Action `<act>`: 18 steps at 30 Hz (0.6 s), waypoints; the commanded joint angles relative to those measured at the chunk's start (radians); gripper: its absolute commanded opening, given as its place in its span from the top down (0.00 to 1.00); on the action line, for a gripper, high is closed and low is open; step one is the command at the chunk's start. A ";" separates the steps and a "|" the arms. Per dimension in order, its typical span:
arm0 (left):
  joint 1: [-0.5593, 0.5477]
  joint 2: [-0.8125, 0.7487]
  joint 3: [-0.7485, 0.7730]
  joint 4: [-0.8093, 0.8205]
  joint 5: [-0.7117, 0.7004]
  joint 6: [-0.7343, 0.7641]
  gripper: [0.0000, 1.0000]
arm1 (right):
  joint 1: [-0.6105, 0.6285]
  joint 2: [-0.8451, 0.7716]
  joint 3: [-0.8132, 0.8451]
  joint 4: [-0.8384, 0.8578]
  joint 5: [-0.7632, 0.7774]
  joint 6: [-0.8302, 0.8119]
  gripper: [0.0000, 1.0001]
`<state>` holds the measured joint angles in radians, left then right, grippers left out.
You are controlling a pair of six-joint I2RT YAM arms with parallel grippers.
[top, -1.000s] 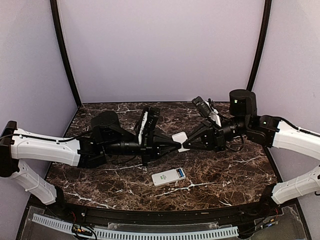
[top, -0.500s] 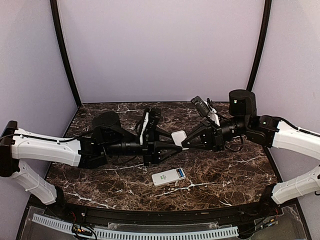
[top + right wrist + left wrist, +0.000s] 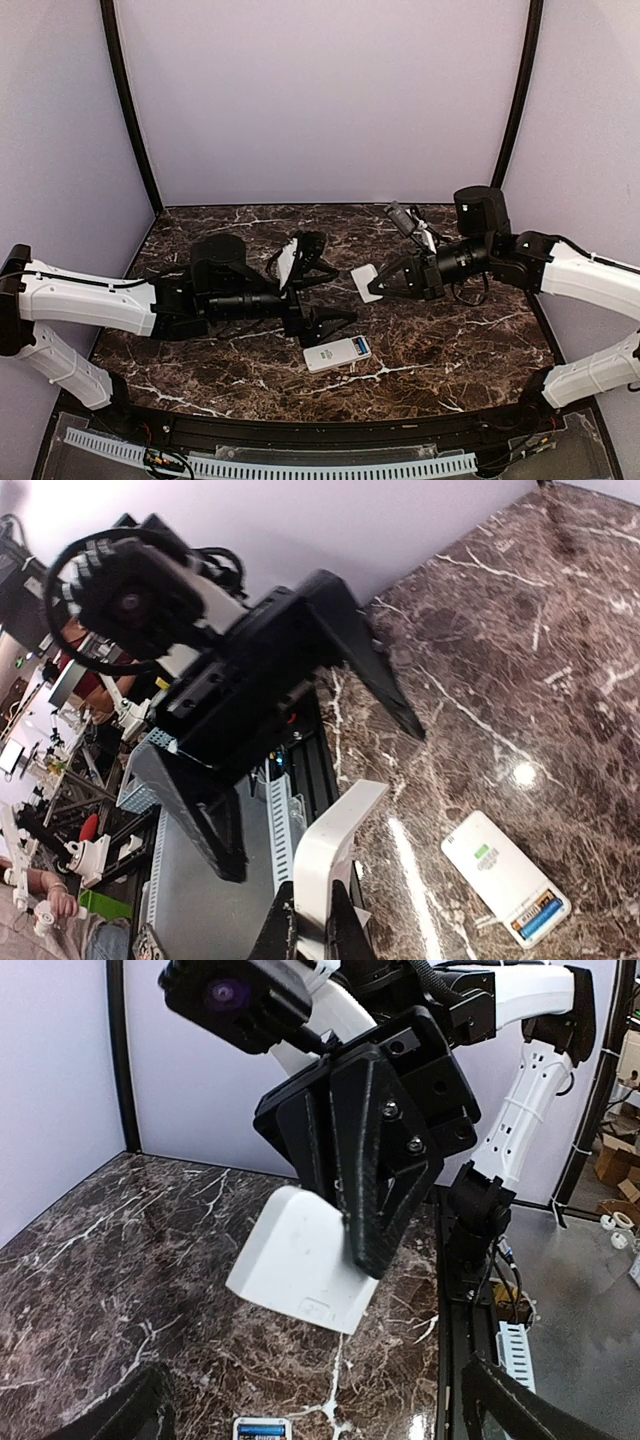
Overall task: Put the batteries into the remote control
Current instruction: Place the battery cover on the remote control without the battery cover.
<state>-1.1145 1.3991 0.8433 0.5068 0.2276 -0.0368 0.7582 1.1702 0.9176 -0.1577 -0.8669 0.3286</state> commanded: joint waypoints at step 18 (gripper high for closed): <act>0.092 0.198 0.009 -0.472 -0.303 -0.152 0.01 | -0.107 0.483 -0.149 0.209 -0.031 0.243 1.00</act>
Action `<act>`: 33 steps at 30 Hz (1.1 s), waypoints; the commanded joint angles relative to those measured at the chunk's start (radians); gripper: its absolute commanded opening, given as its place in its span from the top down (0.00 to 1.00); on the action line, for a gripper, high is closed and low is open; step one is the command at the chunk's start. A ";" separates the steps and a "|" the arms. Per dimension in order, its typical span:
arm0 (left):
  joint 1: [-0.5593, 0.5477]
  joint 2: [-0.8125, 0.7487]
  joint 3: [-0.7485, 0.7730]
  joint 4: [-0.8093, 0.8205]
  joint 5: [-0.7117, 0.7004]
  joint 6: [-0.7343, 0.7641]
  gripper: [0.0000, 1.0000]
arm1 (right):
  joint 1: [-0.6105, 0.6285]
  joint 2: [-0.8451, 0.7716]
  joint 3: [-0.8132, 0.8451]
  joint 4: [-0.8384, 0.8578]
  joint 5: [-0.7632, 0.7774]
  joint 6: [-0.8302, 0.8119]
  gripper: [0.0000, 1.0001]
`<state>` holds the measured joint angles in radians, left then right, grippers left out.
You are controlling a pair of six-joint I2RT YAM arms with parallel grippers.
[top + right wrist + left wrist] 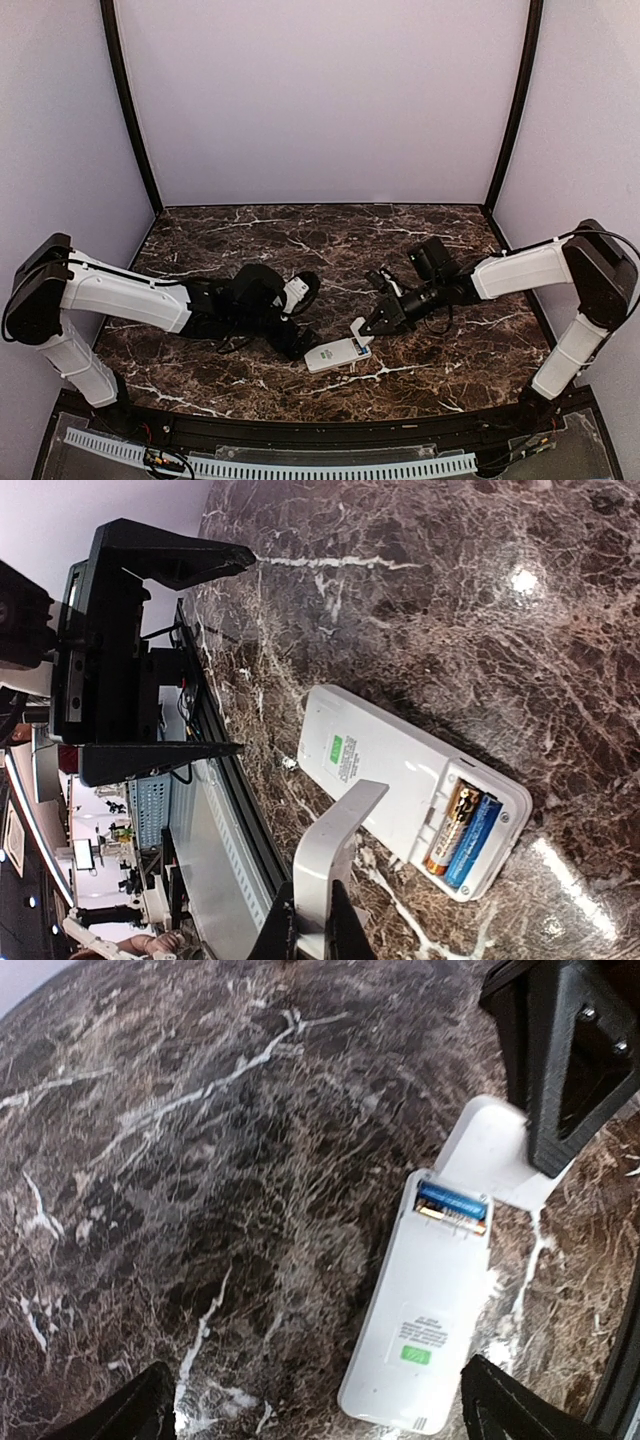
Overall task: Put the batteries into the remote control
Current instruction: Place the battery cover on the remote control without the battery cover.
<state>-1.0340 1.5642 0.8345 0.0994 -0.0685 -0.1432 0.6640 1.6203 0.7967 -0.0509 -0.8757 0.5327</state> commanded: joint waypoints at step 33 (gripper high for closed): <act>0.021 0.135 0.029 -0.055 0.030 -0.027 0.01 | -0.032 0.117 -0.171 0.376 0.024 0.257 1.00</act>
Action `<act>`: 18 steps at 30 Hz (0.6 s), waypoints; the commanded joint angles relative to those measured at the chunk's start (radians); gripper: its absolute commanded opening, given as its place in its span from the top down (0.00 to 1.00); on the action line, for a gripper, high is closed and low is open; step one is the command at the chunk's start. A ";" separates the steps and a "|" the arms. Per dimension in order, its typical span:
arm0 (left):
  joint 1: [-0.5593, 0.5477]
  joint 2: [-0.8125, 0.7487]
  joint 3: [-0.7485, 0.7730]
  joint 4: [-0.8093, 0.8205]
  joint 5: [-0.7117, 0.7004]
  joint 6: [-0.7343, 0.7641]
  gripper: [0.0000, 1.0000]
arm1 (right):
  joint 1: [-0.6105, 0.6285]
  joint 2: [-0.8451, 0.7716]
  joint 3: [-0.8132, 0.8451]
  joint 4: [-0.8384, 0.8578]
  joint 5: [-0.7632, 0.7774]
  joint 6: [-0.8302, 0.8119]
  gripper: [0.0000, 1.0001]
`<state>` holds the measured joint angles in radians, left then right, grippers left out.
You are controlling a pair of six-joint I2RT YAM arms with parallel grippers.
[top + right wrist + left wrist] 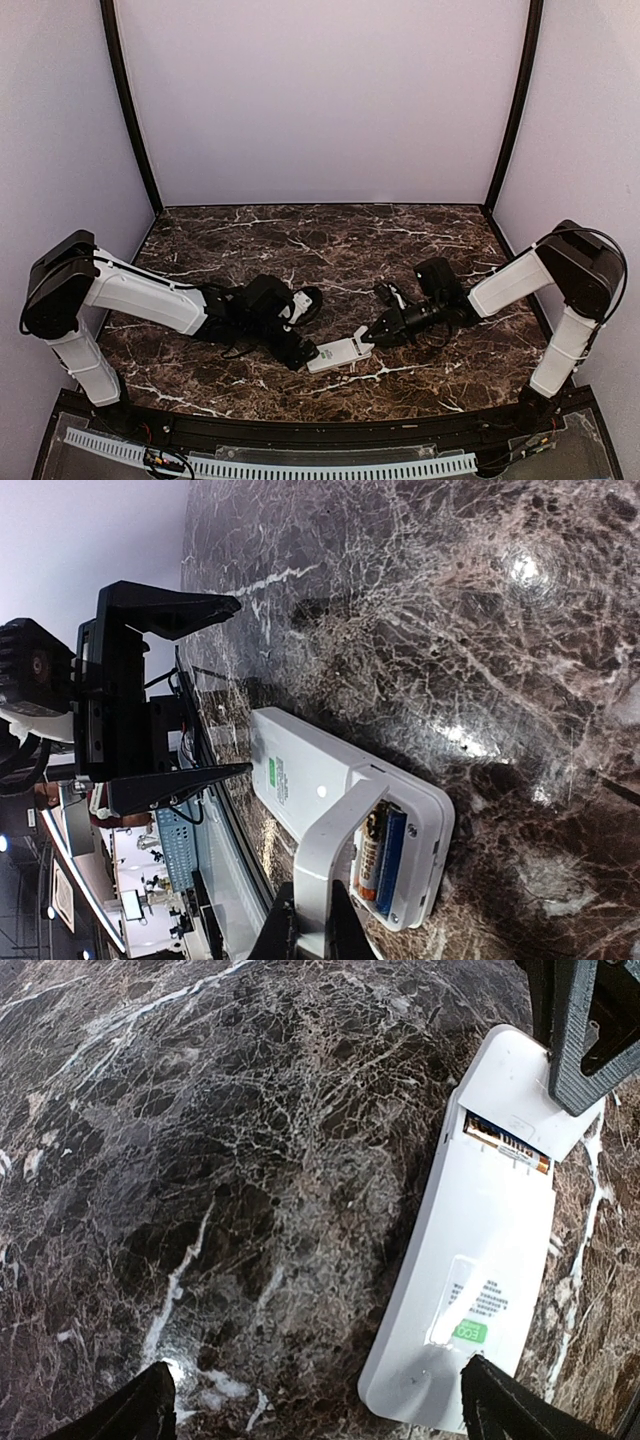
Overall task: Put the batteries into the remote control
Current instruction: Place the battery cover on the remote control without the battery cover.
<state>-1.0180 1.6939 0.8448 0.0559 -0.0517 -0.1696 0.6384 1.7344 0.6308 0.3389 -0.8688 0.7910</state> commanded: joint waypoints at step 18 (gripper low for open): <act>0.005 0.018 0.034 -0.025 0.023 0.012 0.01 | -0.008 -0.008 0.026 -0.138 0.088 -0.050 0.84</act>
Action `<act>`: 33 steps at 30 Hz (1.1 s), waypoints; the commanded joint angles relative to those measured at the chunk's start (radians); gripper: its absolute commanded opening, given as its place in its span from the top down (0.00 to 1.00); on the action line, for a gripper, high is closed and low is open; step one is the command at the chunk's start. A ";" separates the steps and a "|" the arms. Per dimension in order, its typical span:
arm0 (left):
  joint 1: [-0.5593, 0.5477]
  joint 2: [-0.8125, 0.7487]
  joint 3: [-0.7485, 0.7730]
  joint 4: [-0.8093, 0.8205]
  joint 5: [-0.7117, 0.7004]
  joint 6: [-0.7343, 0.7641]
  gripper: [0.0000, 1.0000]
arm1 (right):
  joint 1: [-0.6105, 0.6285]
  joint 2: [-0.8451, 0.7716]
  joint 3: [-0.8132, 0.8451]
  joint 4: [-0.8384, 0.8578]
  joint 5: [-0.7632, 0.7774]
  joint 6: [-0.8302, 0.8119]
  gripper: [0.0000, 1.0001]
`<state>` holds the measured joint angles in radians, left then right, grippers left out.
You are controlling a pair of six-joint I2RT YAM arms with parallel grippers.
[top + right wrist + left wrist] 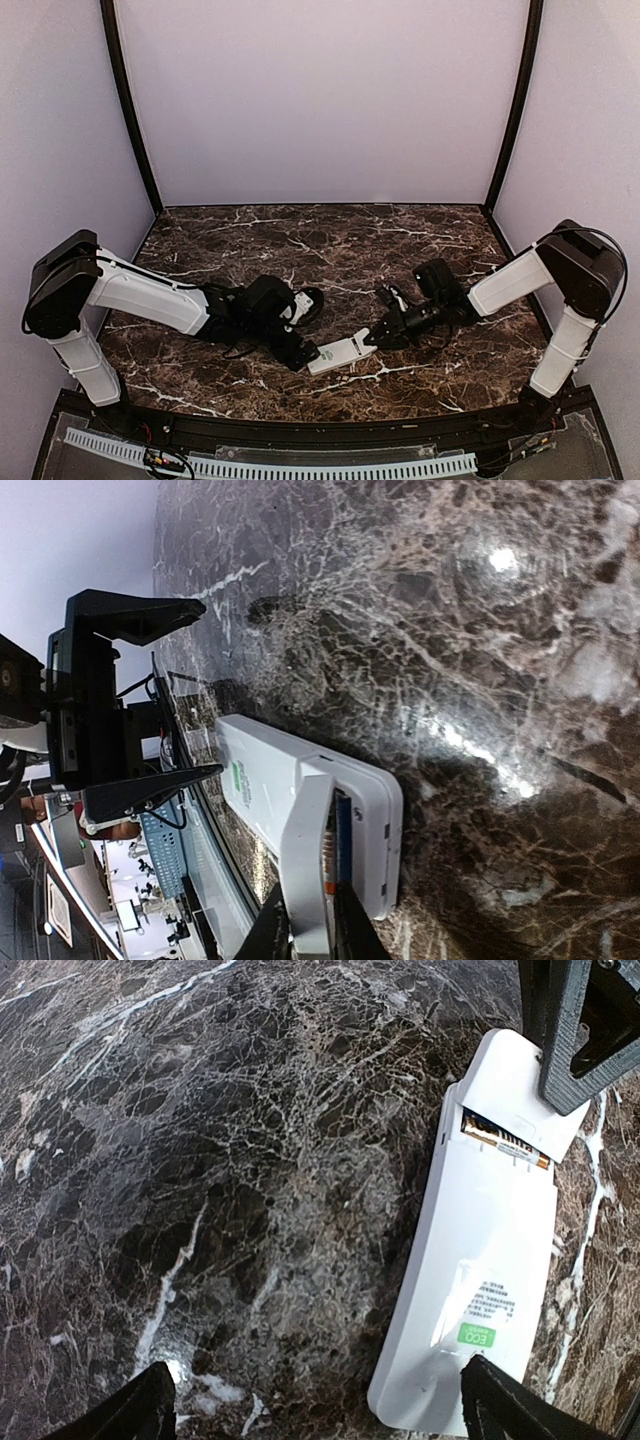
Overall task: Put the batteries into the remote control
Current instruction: Place the battery cover on the remote control without the battery cover.
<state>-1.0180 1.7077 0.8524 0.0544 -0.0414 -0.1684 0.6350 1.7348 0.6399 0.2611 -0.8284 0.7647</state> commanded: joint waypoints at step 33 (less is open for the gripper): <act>-0.008 -0.051 -0.030 0.000 0.115 0.242 0.01 | 0.005 -0.110 0.123 -0.372 0.209 -0.188 0.66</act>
<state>-1.0183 1.6878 0.8448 0.0582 0.0540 0.0010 0.6346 1.6684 0.7372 -0.0414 -0.6666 0.6022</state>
